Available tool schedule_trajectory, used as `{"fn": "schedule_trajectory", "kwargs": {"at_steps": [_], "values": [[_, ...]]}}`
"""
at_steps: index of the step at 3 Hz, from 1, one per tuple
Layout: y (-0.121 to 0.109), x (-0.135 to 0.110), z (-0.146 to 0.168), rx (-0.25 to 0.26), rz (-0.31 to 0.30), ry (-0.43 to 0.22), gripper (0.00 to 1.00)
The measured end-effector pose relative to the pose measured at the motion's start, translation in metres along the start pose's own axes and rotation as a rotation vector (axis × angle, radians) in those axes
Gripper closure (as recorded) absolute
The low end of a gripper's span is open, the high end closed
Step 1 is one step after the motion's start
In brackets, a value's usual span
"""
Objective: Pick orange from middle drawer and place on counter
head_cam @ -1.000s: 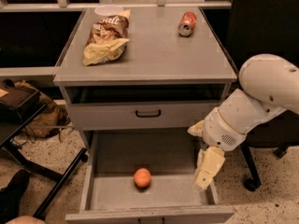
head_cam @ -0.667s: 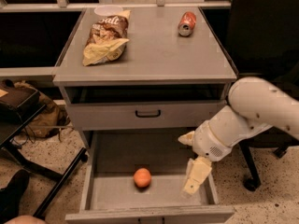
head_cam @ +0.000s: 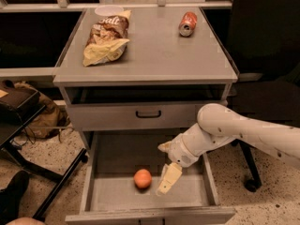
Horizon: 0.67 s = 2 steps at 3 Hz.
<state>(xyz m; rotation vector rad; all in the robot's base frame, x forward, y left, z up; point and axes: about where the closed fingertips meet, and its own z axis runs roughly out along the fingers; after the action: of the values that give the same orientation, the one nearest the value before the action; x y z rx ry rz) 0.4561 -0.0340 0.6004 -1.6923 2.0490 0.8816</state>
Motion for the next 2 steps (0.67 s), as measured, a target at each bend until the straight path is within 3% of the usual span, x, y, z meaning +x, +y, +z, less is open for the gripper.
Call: {"fn": "schedule_trajectory", "kwargs": {"at_steps": [2], "values": [[-0.007, 0.006, 0.012, 0.017, 0.01, -0.039, 0.0]]}}
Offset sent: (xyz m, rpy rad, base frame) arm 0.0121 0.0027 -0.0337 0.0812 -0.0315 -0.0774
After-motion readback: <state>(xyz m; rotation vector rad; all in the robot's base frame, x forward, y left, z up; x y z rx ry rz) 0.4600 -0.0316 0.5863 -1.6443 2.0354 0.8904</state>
